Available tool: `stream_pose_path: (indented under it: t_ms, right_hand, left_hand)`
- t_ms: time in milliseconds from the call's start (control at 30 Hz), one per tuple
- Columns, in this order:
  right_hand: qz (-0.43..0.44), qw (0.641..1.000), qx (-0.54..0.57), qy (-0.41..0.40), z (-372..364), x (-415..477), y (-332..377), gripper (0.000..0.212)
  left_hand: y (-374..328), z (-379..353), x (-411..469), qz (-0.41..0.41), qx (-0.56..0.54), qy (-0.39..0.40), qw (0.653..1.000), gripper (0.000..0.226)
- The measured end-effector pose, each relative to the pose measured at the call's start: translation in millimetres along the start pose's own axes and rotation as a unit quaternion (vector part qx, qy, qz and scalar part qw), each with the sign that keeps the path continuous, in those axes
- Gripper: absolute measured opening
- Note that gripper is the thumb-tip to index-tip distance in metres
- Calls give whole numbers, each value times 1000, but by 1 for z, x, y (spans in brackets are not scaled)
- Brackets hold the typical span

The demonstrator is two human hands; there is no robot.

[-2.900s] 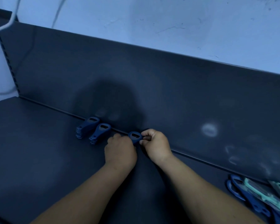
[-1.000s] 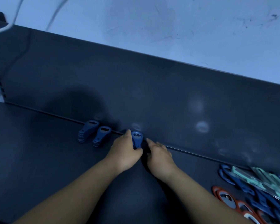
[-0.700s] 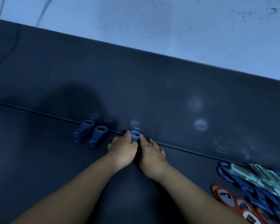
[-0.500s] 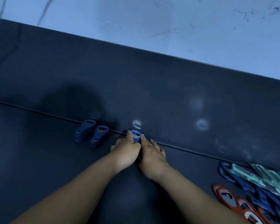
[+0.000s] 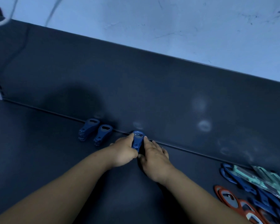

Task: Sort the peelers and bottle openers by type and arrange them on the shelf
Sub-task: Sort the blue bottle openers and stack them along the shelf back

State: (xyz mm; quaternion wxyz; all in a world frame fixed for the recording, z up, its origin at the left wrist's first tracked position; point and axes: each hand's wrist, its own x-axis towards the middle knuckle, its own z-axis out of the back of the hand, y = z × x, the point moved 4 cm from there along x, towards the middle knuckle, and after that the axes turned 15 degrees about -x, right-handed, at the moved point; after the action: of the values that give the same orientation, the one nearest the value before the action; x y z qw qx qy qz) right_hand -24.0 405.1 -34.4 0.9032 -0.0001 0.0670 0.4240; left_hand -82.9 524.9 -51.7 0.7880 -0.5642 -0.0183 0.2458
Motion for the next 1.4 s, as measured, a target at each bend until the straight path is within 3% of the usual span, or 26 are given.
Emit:
stream_pose_path:
  t_ms: [167, 333, 500, 567, 667, 767, 1033, 1400]
  right_hand:
    - [-9, 1000, 5, -8, 1, -2, 0, 69]
    - [-12, 1000, -1, -7, 1, -2, 3, 68]
    - [-25, 999, 24, -41, 15, -8, 1, 66]
    - [-27, 994, 32, -99, 27, -11, 4, 63]
    - [-11, 983, 47, -177, 44, -16, 17, 57]
    - [25, 975, 42, -217, 51, -17, 36, 51]
    - [8, 984, 111, -136, 27, -23, 36, 66]
    - [-16, 982, 130, -139, 18, -27, 18, 67]
  left_hand:
    - [-17, 0, -22, -10, 16, 2, 1000, 74]
    - [-25, -3, -28, -3, 45, -10, 999, 63]
    - [-25, 2, -41, -17, -23, -8, 1000, 77]
    - [-25, 13, -55, -57, -22, -88, 994, 69]
    - [-23, 40, -82, -153, 45, -278, 947, 33]
    - [-14, 62, -95, -163, 115, -351, 915, 22]
    - [-2, 65, -81, -116, 171, -311, 928, 29]
    - [8, 60, -54, -101, 236, -266, 929, 42]
